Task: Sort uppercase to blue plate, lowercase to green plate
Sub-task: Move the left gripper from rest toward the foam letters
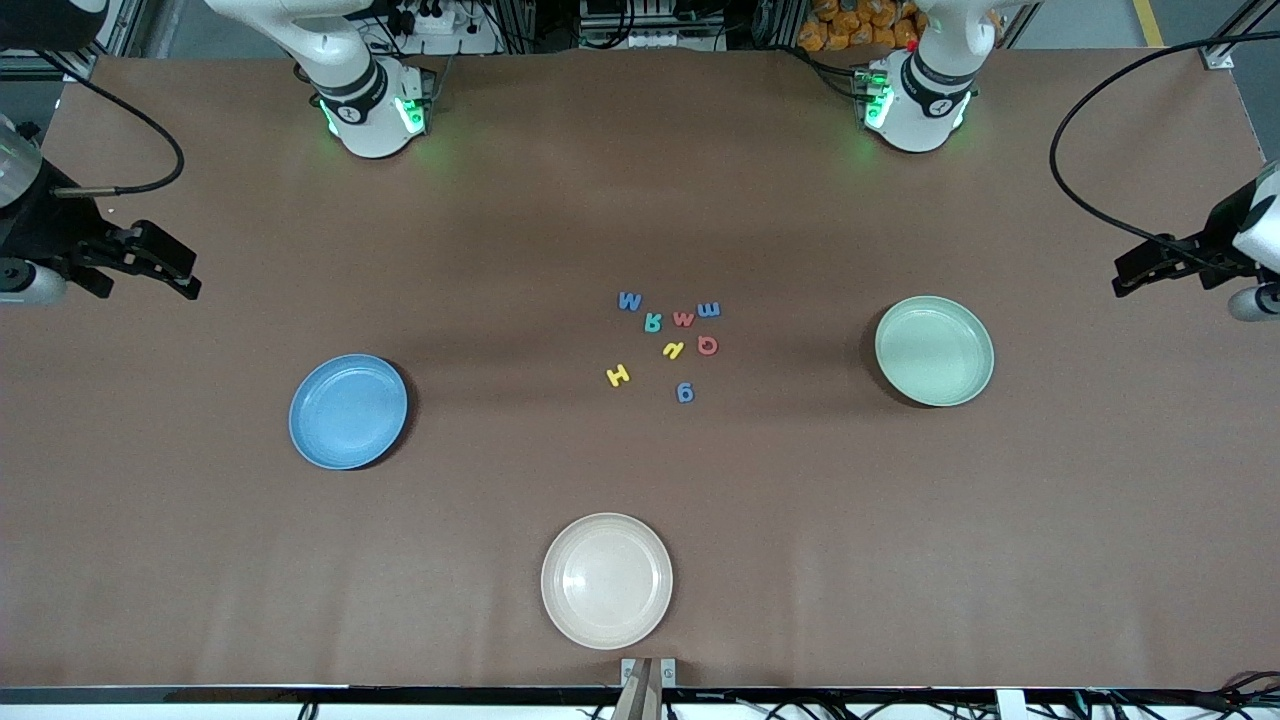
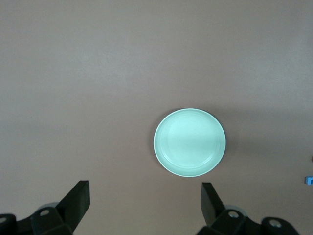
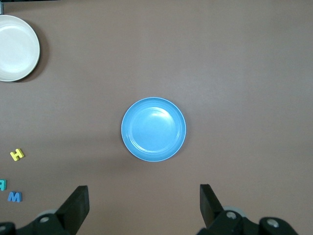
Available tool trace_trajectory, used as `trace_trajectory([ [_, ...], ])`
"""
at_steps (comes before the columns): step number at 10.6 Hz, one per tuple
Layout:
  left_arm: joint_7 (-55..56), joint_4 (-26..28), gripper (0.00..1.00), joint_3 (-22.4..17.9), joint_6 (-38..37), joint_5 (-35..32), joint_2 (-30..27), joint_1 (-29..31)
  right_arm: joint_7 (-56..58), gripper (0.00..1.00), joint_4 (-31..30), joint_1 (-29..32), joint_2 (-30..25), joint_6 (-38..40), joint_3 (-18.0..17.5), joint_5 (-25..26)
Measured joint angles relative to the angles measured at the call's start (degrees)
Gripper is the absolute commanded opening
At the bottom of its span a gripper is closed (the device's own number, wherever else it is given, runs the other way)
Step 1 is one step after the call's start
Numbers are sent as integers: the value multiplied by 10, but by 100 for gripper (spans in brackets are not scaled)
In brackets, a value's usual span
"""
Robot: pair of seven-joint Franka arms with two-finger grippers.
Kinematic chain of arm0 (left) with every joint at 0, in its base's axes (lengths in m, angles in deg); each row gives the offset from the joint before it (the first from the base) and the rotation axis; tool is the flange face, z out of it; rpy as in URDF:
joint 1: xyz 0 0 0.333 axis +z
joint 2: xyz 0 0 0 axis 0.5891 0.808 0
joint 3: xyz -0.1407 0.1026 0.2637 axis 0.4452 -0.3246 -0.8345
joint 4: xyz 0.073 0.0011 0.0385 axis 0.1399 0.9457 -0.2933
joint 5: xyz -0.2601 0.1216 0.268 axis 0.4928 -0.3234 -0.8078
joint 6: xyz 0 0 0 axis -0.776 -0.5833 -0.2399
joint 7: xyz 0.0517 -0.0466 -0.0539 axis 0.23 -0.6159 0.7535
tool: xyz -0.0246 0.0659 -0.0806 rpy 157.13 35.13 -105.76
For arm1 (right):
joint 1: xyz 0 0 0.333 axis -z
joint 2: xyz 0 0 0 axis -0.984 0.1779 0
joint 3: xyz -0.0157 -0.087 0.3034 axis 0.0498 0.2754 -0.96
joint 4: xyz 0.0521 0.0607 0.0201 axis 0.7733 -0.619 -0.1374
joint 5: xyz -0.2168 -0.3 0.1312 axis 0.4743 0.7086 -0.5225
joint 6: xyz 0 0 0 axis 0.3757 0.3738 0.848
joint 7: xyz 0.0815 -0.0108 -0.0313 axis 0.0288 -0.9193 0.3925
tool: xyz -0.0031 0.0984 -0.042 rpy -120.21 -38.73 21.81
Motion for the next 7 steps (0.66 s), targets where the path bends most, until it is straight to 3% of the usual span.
trace_trajectory([
  [7,4,-2,100,6,-15,5,2,2,0,100,-4,12,1,9,6,0],
])
